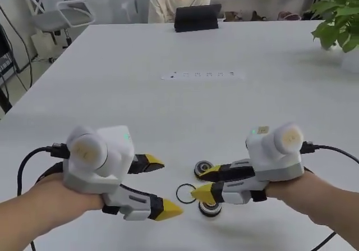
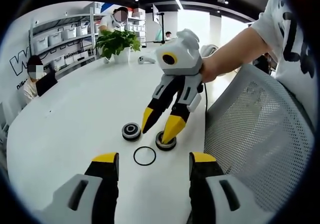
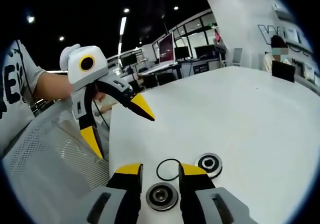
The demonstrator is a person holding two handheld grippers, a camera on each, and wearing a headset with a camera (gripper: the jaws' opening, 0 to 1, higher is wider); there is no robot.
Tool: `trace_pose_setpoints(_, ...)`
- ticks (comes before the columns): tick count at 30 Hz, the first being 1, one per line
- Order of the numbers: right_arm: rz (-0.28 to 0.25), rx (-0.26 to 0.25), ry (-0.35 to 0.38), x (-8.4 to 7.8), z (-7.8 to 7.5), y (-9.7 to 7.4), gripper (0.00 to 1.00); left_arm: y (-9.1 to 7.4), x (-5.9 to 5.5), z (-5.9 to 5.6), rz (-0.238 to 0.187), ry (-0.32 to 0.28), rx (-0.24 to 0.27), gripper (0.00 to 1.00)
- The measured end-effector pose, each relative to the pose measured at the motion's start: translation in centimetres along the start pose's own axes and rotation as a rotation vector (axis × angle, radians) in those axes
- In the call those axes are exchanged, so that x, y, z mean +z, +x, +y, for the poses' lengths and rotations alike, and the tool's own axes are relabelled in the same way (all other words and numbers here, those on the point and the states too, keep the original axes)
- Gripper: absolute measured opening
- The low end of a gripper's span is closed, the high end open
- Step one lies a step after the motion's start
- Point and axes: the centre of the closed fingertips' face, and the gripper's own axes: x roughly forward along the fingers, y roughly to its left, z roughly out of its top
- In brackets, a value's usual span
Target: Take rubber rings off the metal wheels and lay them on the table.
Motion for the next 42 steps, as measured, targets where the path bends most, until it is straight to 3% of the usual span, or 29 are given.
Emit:
trace_pose_setpoints(18,-0.031,-0.027,0.021,-1.4,-0.2,-2.1,0.30,2.4,0.5,-0.7,0.016,0.010,-0.044,0.50)
trace_pose_setpoints(42,0.018,-0.045,-0.039,-4.4,-0.5,-2.6,0.27,5.5,0.2,-1.7,0.052,0.023,-0.111,0.38)
